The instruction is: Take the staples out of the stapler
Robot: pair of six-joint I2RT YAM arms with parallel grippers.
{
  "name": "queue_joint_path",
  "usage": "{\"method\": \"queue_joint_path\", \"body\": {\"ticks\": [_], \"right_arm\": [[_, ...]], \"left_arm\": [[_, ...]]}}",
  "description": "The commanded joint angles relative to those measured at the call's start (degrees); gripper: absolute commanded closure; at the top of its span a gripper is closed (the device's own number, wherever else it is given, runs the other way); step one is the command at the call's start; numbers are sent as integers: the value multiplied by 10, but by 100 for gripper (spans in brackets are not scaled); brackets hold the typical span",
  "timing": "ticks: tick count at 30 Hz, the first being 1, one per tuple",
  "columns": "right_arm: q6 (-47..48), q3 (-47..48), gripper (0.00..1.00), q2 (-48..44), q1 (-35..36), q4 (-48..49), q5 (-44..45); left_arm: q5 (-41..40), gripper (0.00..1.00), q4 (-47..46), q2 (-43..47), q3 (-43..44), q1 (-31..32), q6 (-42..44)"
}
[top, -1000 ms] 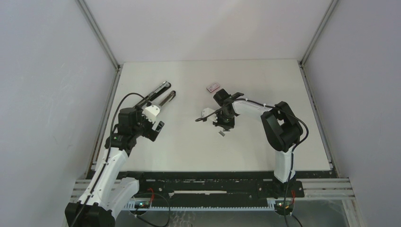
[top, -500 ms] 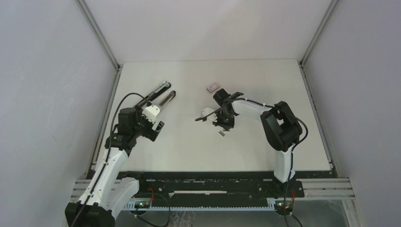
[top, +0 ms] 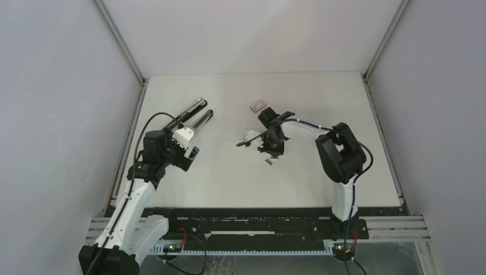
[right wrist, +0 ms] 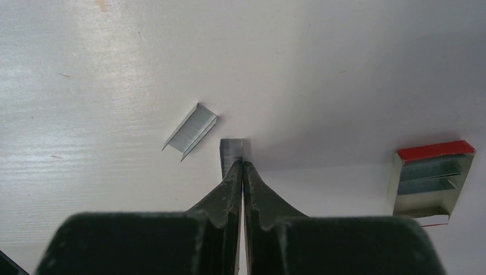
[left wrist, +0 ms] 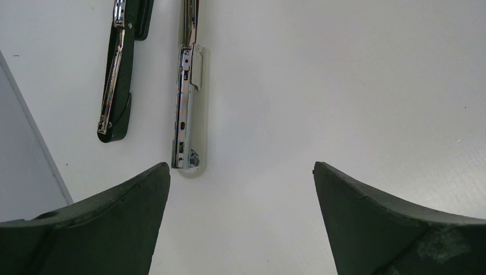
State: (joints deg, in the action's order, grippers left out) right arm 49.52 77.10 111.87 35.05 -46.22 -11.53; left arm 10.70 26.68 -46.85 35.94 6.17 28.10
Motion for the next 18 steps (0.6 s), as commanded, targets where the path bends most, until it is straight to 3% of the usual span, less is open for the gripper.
{"method": "queue_joint_path", "body": {"ticks": [1, 18], "right_arm": [[-12, 16, 100, 2, 5, 7, 13], [-60, 51, 100, -6, -18, -10, -21]], "left_arm": [[-1, 0, -16, 5, -3, -3, 8], [-1, 0, -19, 3, -5, -3, 8]]}}
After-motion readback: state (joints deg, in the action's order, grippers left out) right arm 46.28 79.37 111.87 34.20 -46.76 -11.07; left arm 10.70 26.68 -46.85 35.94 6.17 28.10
